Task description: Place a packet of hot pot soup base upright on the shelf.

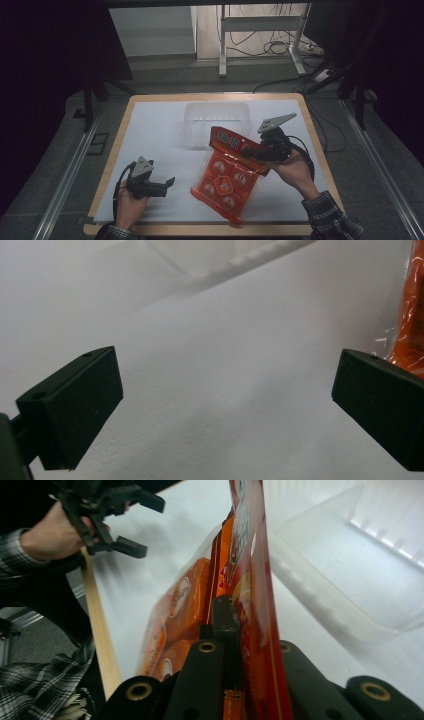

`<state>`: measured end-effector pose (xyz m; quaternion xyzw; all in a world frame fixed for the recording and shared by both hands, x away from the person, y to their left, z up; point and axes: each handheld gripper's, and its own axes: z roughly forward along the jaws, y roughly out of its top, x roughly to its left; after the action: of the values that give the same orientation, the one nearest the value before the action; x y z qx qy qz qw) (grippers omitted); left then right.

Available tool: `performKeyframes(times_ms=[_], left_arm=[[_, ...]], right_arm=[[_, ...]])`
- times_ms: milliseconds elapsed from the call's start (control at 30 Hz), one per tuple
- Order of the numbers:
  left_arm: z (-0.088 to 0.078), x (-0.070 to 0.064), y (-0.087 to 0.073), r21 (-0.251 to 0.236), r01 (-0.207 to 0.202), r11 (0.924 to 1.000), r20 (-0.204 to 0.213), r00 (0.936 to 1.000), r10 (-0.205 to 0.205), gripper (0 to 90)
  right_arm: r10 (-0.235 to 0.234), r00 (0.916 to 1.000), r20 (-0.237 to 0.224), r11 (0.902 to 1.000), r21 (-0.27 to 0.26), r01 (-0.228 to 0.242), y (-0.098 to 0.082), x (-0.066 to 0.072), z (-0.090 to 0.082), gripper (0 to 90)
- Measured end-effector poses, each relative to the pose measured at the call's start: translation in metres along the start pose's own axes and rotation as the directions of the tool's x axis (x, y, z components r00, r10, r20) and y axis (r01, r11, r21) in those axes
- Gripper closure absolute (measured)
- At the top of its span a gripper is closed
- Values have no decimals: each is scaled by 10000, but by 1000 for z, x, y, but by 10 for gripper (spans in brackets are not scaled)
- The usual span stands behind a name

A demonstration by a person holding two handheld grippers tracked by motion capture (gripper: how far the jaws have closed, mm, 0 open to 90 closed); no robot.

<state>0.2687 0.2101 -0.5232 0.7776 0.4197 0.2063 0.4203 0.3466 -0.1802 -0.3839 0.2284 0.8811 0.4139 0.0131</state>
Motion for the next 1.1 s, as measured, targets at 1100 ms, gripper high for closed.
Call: performKeyframes(times_ms=[1100], left_arm=[[3,3,-1,-184,144,9997,136,9998,-142,0]], right_arm=[[-122,9993,343,9973,-721,146,50,2,-38,889]])
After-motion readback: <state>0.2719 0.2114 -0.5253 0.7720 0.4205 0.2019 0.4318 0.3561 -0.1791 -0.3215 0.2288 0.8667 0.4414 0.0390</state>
